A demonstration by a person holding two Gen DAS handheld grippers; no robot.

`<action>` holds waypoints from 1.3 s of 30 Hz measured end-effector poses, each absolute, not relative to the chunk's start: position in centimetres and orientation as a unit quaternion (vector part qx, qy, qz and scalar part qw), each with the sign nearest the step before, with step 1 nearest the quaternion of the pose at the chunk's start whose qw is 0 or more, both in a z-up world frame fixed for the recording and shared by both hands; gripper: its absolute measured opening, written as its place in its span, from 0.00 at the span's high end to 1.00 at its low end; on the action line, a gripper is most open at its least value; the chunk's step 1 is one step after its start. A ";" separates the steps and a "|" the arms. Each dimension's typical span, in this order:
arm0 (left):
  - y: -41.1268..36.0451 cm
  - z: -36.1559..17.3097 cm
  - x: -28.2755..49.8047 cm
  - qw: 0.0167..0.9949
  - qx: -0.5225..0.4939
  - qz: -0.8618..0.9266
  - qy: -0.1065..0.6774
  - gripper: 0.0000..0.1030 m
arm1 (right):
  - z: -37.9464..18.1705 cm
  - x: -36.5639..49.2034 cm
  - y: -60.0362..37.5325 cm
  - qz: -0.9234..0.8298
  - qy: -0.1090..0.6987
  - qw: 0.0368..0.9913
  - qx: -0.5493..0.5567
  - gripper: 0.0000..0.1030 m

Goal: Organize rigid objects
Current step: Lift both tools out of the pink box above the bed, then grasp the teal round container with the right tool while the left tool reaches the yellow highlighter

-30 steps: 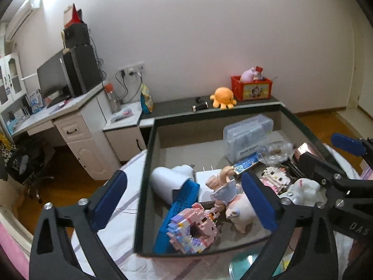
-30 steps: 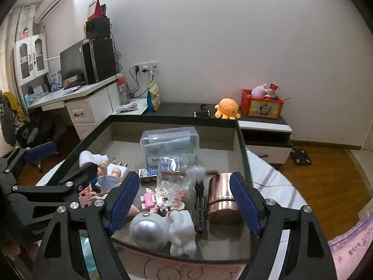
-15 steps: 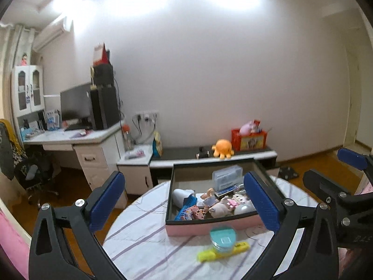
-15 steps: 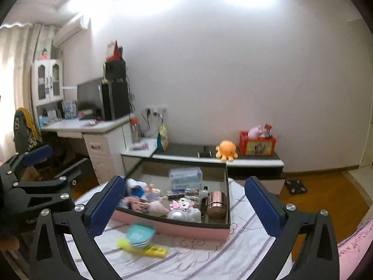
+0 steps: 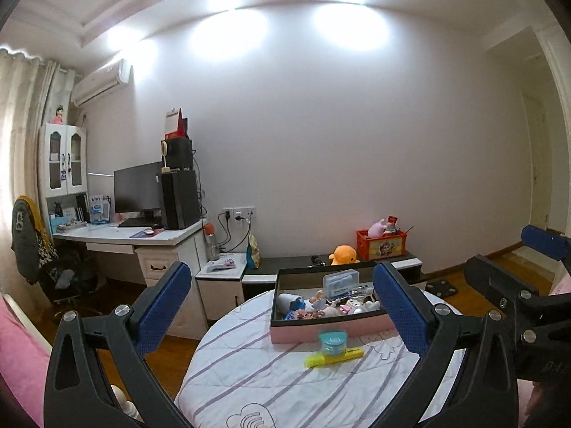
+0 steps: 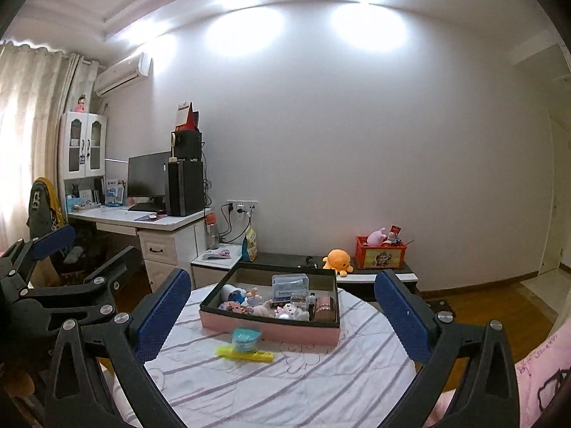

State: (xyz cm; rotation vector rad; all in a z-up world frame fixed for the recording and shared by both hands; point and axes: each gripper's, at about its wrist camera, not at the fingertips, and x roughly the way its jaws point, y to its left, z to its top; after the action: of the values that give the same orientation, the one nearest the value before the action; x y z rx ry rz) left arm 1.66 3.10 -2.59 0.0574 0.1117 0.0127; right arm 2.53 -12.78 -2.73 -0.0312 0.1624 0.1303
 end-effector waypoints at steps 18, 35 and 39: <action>3.4 -3.4 2.0 0.997 0.024 0.004 0.077 0.00 | -3.5 2.0 -12.0 0.048 0.089 0.995 -0.024 0.00; 10.4 -13.6 12.0 0.965 -0.011 0.038 0.258 0.00 | -14.0 15.2 -8.2 0.085 0.273 0.958 -0.022 0.00; 11.4 -15.6 13.5 0.957 -0.013 0.046 0.286 0.00 | -17.3 19.5 -6.8 0.101 0.325 0.940 -0.012 0.00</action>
State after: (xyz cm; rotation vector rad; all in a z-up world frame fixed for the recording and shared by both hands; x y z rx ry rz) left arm 13.54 11.44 -15.61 -0.0263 0.5798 0.0941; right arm 19.50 -6.76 -17.30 -0.0244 0.6635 0.2062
